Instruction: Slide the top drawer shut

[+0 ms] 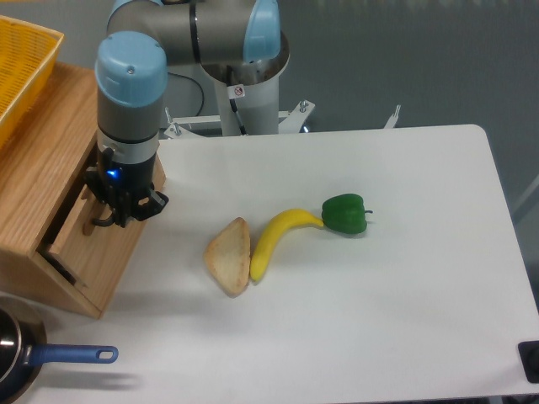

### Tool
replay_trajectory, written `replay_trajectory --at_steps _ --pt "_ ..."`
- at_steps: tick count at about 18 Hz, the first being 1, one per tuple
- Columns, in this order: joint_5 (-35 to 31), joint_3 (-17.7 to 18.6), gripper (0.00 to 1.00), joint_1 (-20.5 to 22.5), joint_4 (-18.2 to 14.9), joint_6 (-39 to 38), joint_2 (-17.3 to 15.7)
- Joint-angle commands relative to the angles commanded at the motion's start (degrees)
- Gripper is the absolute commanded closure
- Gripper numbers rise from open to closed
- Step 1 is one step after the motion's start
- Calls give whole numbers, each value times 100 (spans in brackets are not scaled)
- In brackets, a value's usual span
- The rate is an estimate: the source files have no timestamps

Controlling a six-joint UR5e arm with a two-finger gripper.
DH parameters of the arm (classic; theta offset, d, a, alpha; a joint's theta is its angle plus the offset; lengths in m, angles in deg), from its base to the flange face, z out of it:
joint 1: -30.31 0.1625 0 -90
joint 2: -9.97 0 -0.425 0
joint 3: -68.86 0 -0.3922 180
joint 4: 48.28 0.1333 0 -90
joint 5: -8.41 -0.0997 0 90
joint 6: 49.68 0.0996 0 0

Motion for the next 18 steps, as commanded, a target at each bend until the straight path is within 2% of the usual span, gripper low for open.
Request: replay_trajectory --at_steps 18 --pt "0 0 82 -176 18 -185 26"
